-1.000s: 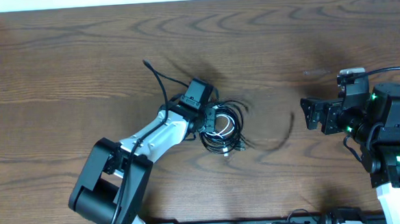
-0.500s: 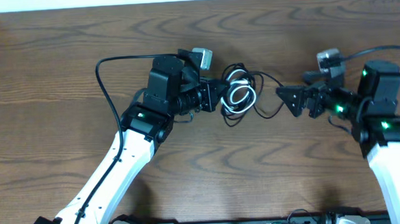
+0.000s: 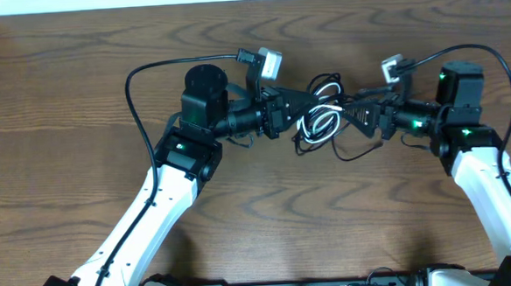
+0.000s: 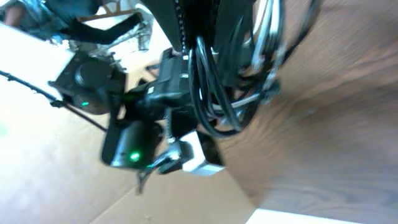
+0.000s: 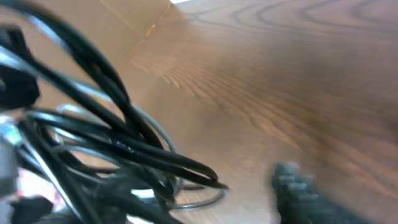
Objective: Untangle cables
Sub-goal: 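Grasp the cable bundle with both grippers and pull apart sideways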
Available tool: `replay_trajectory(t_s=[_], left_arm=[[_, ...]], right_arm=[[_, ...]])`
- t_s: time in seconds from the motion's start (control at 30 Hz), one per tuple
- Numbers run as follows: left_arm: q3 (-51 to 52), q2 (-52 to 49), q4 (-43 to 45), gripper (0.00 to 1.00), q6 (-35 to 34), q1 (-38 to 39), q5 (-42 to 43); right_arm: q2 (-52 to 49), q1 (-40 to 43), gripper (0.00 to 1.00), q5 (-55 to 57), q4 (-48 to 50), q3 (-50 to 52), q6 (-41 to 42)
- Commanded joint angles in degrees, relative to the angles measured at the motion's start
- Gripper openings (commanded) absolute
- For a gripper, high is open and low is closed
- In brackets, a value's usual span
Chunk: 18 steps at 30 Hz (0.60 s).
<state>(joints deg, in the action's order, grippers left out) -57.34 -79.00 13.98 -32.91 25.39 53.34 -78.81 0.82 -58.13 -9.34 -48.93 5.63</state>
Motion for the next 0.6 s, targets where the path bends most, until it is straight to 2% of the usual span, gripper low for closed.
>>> replay_trajectory(t_s=[0.0, 0.03, 0.1, 0.2, 0.23, 0.4, 0.47, 0.57], left_arm=[[-0.9, 0.4, 0.7, 0.08, -2.8, -0.1, 4.1], [-0.9, 0.4, -0.1, 0.07, -2.0, -0.1, 3.8], [-0.9, 0.4, -4.0, 0.07, 2.4, -0.1, 1.5], [-0.9, 0.4, -17.7, 0.07, 10.3, -0.1, -13.1], [-0.9, 0.4, -25.9, 0.07, 13.1, -0.1, -25.7], [-0.9, 0.4, -39.6, 0.07, 13.4, -0.1, -56.6], [-0.9, 0.6, -41.8, 0.07, 12.6, -0.5, -62.1], [-0.9, 1.7, -41.7, 0.07, 7.4, -3.9, -62.8]], right_arm=[[0.0, -1.7, 0.12, 3.5, 0.9, -0.7, 0.1], [0.0, -1.9, 0.03, 4.9, 1.2, -0.7, 0.1], [0.1, -1.9, 0.01, 14.4, 0.6, -0.7, 0.9], [0.2, -1.9, 0.01, 38.4, -4.1, -0.7, 4.7], [0.2, -1.6, 0.01, 49.4, -7.0, -0.7, 6.6], [1.7, 0.1, 0.01, 68.8, -12.0, -0.9, 12.1], [3.6, 1.2, 0.01, 72.3, -12.1, -1.5, 13.3], [6.8, 3.8, 0.01, 76.6, -12.4, -3.7, 14.7]])
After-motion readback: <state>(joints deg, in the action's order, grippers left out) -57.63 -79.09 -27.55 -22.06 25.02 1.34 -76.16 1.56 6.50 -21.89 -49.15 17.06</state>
